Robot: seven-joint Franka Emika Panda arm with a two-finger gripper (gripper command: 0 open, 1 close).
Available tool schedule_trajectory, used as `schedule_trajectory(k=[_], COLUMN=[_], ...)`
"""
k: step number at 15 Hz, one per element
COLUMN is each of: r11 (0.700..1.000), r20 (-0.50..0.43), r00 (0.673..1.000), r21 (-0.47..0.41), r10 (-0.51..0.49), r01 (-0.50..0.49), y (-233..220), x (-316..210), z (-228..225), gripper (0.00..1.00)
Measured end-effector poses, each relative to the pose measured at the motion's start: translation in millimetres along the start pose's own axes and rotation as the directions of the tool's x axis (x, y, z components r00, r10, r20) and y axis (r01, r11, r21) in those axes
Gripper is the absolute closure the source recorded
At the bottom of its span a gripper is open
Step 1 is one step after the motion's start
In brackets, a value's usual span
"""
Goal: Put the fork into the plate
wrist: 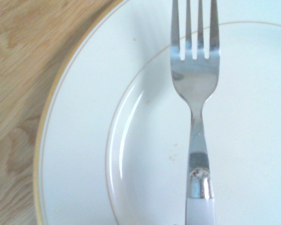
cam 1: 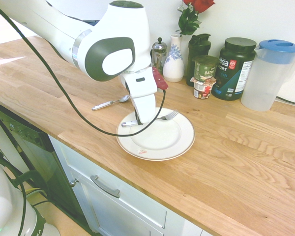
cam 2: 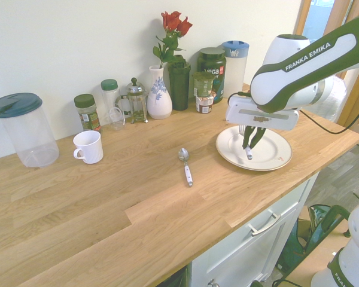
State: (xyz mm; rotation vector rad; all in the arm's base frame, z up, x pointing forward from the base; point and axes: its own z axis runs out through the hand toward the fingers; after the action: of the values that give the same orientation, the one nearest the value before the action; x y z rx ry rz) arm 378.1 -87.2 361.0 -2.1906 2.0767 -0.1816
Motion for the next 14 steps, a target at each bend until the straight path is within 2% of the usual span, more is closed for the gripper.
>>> schedule_trajectory(k=[9,10,14], r11=[1.0,1.0,1.0], r20=[0.007,0.008,0.01], r00=[1.0,1.0,1.0], r21=[-0.013,-0.012,-0.011], r10=[0.0,-0.002,-0.001], r01=[0.001,0.002,0.002], y=[1.0,1.3,2.5], x=[11.5,12.7,16.6], z=[18.9,18.8,18.7], gripper=[1.0,0.0,0.0])
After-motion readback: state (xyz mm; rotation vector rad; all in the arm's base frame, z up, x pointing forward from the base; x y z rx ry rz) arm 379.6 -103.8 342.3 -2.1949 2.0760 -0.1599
